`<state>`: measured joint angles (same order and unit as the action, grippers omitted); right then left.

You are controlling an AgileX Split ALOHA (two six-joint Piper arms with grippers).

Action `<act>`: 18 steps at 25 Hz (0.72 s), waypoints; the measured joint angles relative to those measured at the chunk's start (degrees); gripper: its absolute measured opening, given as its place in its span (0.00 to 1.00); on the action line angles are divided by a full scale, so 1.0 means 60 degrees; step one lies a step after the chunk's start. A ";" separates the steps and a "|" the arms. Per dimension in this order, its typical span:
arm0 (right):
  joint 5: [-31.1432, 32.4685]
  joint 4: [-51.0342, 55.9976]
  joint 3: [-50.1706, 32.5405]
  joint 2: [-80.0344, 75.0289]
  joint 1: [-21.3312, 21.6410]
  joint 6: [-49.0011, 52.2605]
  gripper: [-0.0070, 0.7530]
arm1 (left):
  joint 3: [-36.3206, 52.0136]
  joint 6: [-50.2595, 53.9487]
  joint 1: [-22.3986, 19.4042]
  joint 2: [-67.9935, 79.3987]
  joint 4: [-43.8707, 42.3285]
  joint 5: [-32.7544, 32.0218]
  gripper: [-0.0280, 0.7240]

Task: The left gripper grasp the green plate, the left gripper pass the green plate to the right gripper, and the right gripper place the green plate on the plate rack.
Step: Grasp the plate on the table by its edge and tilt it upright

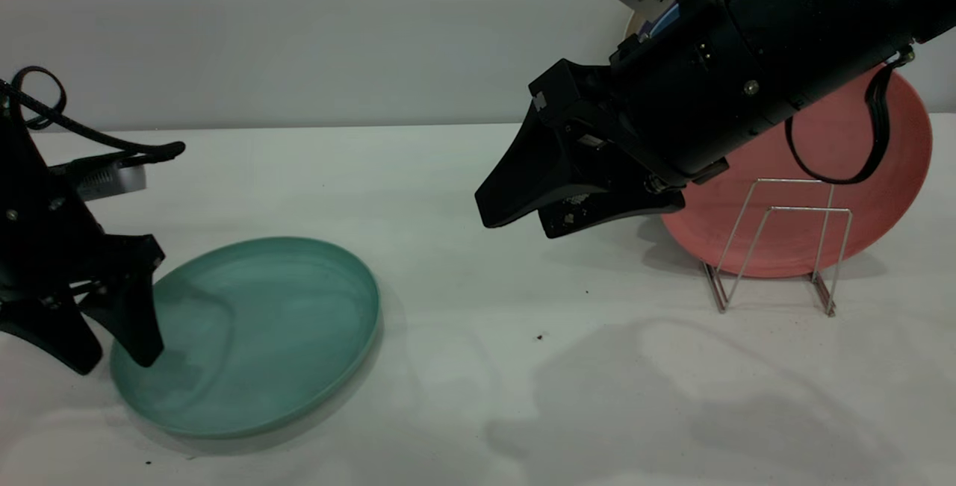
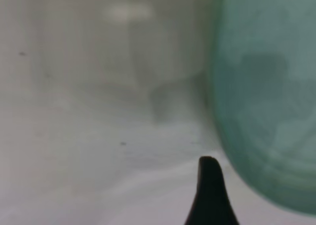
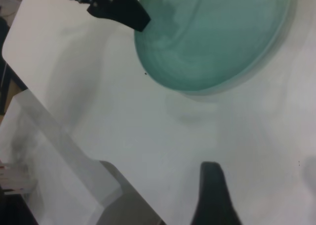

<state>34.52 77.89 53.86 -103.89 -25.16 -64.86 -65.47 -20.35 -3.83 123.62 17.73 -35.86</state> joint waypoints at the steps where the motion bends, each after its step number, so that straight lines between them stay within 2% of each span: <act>1: 0.0000 0.0000 0.0000 0.0000 0.0000 0.0000 0.72 | -0.0100 0.0142 0.0000 0.0000 -0.0214 -0.0045 0.79; 6: 0.0000 0.0000 0.0000 0.0000 0.0000 0.0000 0.72 | -0.0218 0.0813 -0.0009 0.0000 -0.0449 0.0203 0.79; 14: 0.0004 -0.0030 0.0000 0.0000 0.0000 0.0000 0.72 | -0.0218 0.1088 -0.0009 0.0673 0.0779 0.0911 0.79; 18: -0.0121 -0.0030 0.0000 0.0000 0.0000 0.0000 0.72 | -0.0218 0.1088 -0.0009 0.0856 0.1103 0.1149 0.73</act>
<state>33.79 77.71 53.86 -103.89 -25.16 -64.86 -66.78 -13.82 -3.89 128.76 24.35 -28.96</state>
